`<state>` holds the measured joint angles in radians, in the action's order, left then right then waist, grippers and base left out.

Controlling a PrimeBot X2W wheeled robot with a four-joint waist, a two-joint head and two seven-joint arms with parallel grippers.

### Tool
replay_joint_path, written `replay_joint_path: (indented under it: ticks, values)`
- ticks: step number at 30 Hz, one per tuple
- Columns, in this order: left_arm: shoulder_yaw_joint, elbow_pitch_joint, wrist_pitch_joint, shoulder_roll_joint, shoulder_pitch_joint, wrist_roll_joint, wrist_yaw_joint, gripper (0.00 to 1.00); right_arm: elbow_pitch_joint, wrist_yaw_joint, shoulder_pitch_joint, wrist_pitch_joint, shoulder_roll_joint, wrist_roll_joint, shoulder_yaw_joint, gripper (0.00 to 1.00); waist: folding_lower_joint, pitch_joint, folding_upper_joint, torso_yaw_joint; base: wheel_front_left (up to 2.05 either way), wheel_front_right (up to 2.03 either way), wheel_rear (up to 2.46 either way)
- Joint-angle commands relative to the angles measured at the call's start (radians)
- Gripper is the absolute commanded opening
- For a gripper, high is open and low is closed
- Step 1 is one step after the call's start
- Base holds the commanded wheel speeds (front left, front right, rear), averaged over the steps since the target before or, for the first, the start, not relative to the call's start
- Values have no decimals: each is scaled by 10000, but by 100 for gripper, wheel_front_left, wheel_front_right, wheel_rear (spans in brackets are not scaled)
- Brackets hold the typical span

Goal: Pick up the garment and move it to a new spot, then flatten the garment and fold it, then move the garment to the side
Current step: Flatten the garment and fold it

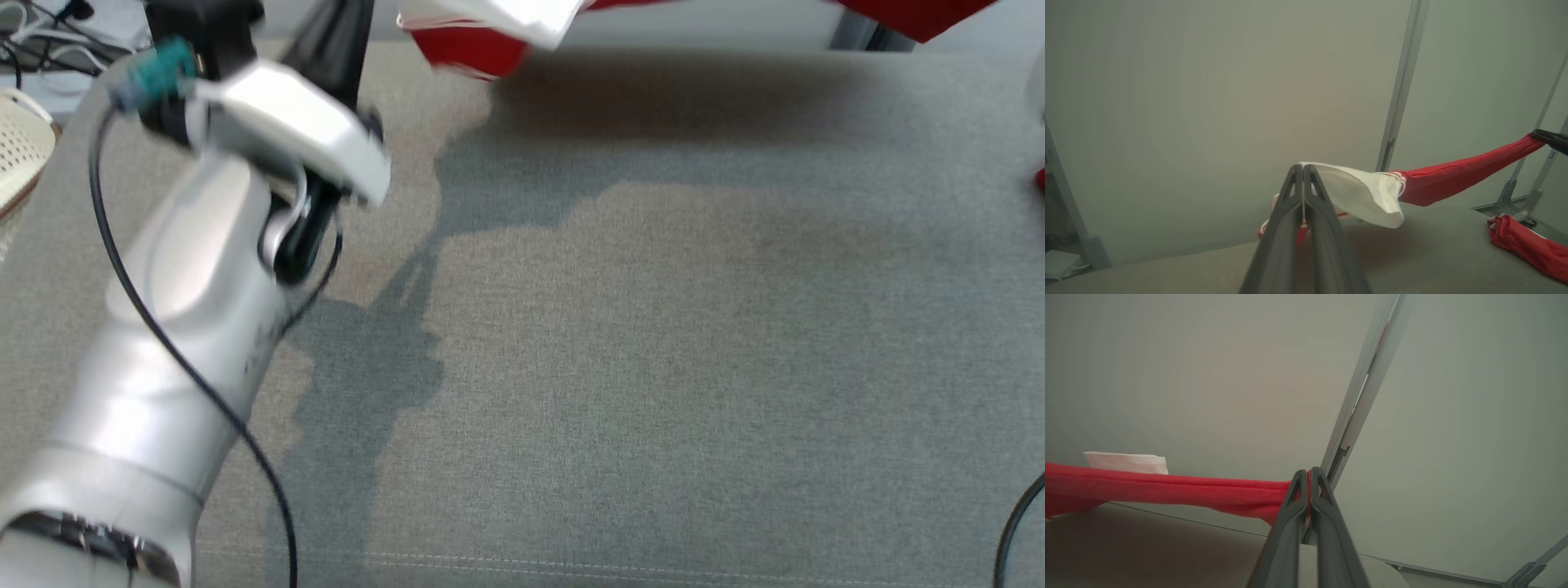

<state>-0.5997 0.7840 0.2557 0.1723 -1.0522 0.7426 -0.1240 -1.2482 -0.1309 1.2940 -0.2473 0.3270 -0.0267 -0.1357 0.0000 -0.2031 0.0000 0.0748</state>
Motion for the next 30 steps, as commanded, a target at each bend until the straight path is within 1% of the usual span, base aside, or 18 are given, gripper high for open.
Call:
replay_joint_path:
  ticks: [1, 4, 7, 11, 15, 18, 20, 22, 25, 27, 30]
  values:
    - [193, -193, 58, 502, -24, 181, -64, 0, 221, 2, -437, -134, -217, -20, 98, 0, 0, -457, 0, -100, 0, 0, 0]
    - [-37, -177, 59, 547, 1007, 526, -65, 0, 544, 2, -1604, -140, -476, 142, 576, 0, 0, -767, 0, -283, 0, 0, 0]
    - [-48, -494, 59, 664, 1840, 567, -65, 0, 1158, 2, -2682, -142, -632, 400, 991, 0, 0, -880, 0, -441, 0, 0, 0]
    - [256, -1220, 60, 987, 2846, -22, -66, 0, 2044, 2, -4045, -143, -794, 653, 1378, 0, 0, -787, 0, -612, 0, 0, 0]
    - [829, -1931, 60, 1078, 3920, -812, -48, 0, 2875, 2, -5101, -144, -872, 763, 1622, 0, 0, -581, 0, -664, 0, 0, 0]
    - [1184, -2486, 60, 1030, 4660, -1427, 272, 0, 3273, 2, -5716, -144, -775, 806, 1848, 0, 0, -432, 0, -576, 0, 0, 0]
    - [1299, -2640, 60, 973, 4911, -1536, 347, 0, 3340, 2, -5923, -144, -737, 837, 1900, 0, 0, -372, 0, -524, 0, 0, 0]
    - [1397, -2925, 60, 851, 5383, -1767, 435, 0, 3391, 2, -6307, -144, -659, 939, 1904, 0, 0, -254, 0, -423, 0, 0, 0]
    - [1453, -3081, 60, 633, 6153, -1735, 503, 0, 3285, 2, -6830, -144, -622, 1220, 1720, 0, 0, -22, 0, -373, 0, 0, 0]
    - [1409, -3128, 22, 562, 6605, -1622, 553, 0, 3086, 2, -7104, -144, -666, 1502, 1404, 0, 0, 100, 0, -389, 0, 0, 0]
    - [1223, -3408, -182, 538, 7236, -1404, 449, 0, 2697, 2, -7378, -144, -676, 2056, 766, 0, 0, 262, 0, -456, 0, 0, 0]
